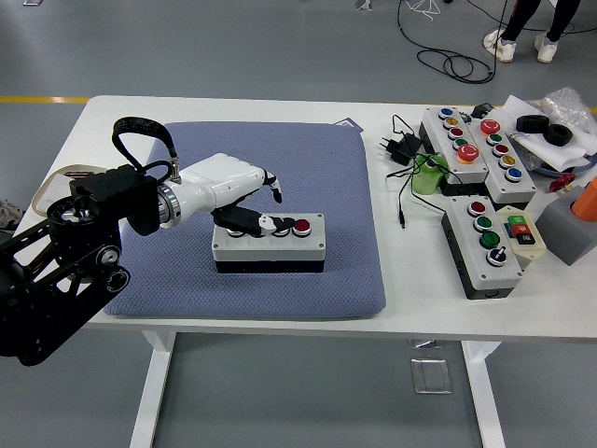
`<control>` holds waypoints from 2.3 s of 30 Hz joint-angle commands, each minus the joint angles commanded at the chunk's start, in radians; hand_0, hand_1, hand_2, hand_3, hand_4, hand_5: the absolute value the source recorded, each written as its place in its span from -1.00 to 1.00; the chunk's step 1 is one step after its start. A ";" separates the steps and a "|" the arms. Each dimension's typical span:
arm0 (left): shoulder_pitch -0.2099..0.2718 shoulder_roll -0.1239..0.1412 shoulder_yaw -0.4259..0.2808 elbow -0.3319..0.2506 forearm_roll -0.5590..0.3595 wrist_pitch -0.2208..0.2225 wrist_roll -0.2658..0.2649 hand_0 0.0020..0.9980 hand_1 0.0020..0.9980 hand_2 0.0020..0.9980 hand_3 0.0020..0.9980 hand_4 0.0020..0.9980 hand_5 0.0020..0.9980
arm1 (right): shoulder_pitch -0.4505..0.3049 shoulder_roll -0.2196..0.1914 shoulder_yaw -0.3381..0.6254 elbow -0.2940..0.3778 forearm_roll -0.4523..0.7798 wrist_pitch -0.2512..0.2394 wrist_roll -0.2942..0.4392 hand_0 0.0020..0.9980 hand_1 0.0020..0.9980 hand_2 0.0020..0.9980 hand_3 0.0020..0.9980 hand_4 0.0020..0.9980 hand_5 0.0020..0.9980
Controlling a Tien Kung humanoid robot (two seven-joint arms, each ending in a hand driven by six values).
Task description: Pick up the button,place it on the desk,press the button,press the button
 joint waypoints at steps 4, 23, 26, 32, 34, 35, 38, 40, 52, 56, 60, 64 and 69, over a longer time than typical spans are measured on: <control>-0.004 -0.006 0.028 0.011 0.006 -0.004 0.001 -0.95 -1.00 -0.92 0.37 0.55 1.00 | -0.001 0.000 -0.001 0.000 0.002 0.000 -0.001 0.28 -0.12 0.23 0.12 -0.38 -0.57; -0.014 -0.036 0.072 0.074 0.036 -0.008 0.006 -0.94 -1.00 -0.91 0.39 0.53 1.00 | -0.006 0.000 -0.003 0.000 0.005 -0.001 0.000 0.28 -0.12 0.24 0.12 -0.37 -0.56; -0.013 -0.034 0.064 0.072 0.033 -0.012 0.007 -0.94 -1.00 -0.91 0.39 0.53 1.00 | -0.006 -0.001 -0.006 0.000 0.008 -0.001 0.001 0.28 -0.12 0.24 0.12 -0.37 -0.56; -0.015 -0.028 0.057 0.072 0.035 -0.018 0.008 -0.94 -1.00 -0.91 0.39 0.52 1.00 | -0.006 -0.001 -0.007 0.000 0.008 0.000 0.001 0.28 -0.12 0.24 0.12 -0.37 -0.56; -0.014 -0.027 0.057 0.073 0.036 -0.022 0.009 -0.94 -1.00 -0.91 0.39 0.52 1.00 | -0.005 -0.001 -0.005 0.000 0.007 -0.001 0.001 0.28 -0.12 0.24 0.12 -0.37 -0.56; -0.014 -0.026 0.057 0.074 0.037 -0.023 0.009 -0.94 -1.00 -0.91 0.39 0.52 1.00 | -0.005 -0.001 -0.005 0.000 0.007 -0.001 0.001 0.28 -0.12 0.24 0.12 -0.37 -0.56; -0.012 -0.023 0.054 0.072 0.037 -0.033 0.011 -0.94 -1.00 -0.91 0.39 0.53 1.00 | -0.005 -0.001 -0.007 0.000 0.010 -0.001 0.002 0.28 -0.12 0.24 0.12 -0.37 -0.56; -0.013 -0.022 0.051 0.069 0.036 -0.035 0.010 -0.94 -1.00 -0.91 0.39 0.53 1.00 | -0.005 -0.001 -0.006 0.000 0.011 -0.002 0.002 0.28 -0.12 0.24 0.12 -0.37 -0.56; -0.011 -0.021 0.081 0.092 0.033 -0.059 0.012 -0.94 -1.00 -0.91 0.39 0.53 1.00 | -0.004 -0.001 -0.004 0.000 0.008 -0.001 0.001 0.28 -0.12 0.23 0.12 -0.37 -0.56; -0.010 -0.021 0.082 0.090 0.031 -0.065 0.012 -0.94 -1.00 -0.91 0.39 0.52 1.00 | -0.004 0.000 -0.003 0.000 0.007 -0.002 0.001 0.28 -0.12 0.23 0.12 -0.37 -0.56; -0.013 -0.020 0.062 0.077 0.036 -0.050 0.009 -0.94 -1.00 -0.91 0.40 0.52 1.00 | -0.004 -0.001 -0.003 0.000 0.007 -0.002 0.001 0.28 -0.12 0.23 0.12 -0.37 -0.57; -0.013 -0.027 0.017 0.053 0.047 -0.023 0.012 -0.94 -1.00 -0.91 0.40 0.52 1.00 | -0.002 -0.002 -0.007 0.000 0.008 0.000 0.002 0.28 -0.12 0.23 0.12 -0.37 -0.57; -0.019 -0.038 0.003 0.037 0.040 -0.010 0.011 -0.94 -1.00 -0.91 0.40 0.52 1.00 | -0.001 -0.002 -0.011 0.000 0.012 0.000 0.001 0.28 -0.12 0.23 0.12 -0.37 -0.56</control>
